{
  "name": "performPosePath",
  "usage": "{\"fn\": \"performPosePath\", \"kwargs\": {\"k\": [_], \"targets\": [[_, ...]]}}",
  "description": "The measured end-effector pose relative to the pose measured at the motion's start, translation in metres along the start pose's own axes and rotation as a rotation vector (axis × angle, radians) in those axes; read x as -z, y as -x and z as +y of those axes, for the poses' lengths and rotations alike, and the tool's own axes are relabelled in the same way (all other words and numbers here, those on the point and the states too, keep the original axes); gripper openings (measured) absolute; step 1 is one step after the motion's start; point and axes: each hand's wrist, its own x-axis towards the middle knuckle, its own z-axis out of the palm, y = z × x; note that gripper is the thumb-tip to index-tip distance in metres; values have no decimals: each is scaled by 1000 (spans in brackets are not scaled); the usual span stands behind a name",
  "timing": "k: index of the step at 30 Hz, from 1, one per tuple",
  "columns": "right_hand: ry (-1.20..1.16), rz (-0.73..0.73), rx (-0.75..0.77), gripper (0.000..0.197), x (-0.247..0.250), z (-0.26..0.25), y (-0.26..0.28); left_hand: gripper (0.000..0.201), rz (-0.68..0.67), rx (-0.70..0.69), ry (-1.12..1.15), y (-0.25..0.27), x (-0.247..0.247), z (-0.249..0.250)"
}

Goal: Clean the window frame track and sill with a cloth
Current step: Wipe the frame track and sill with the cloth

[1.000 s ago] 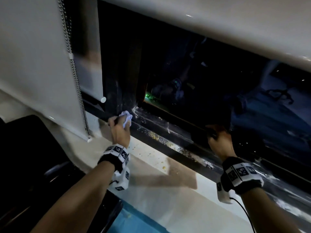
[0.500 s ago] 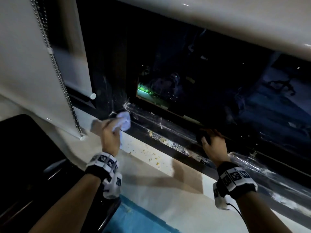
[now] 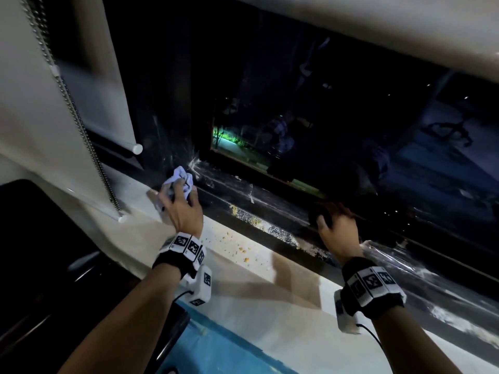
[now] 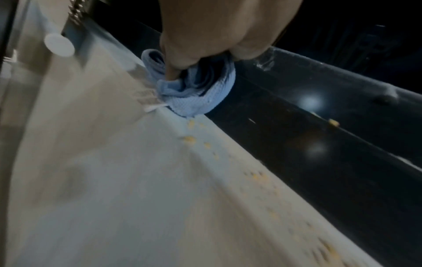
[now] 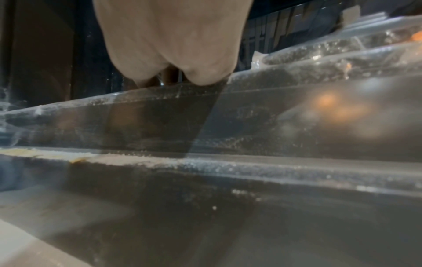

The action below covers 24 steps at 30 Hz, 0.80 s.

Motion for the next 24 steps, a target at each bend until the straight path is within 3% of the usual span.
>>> {"fn": "performPosePath", "kwargs": {"k": [3, 8, 13, 17, 24], "targets": [[7, 3, 10, 48, 1, 1, -1, 32, -54, -88, 99, 22, -2, 10], [3, 8, 12, 41, -1, 3, -1, 31, -312, -236, 126, 24, 9, -2], [7, -1, 5, 43, -1, 5, -1, 27, -97, -2, 80, -8, 26, 4], [5, 3, 0, 43, 0, 3, 0, 20, -123, 76, 33, -1, 9, 16], [-20, 16, -4, 42, 2, 0, 2, 13, -315, -147, 61, 41, -9, 18]]}}
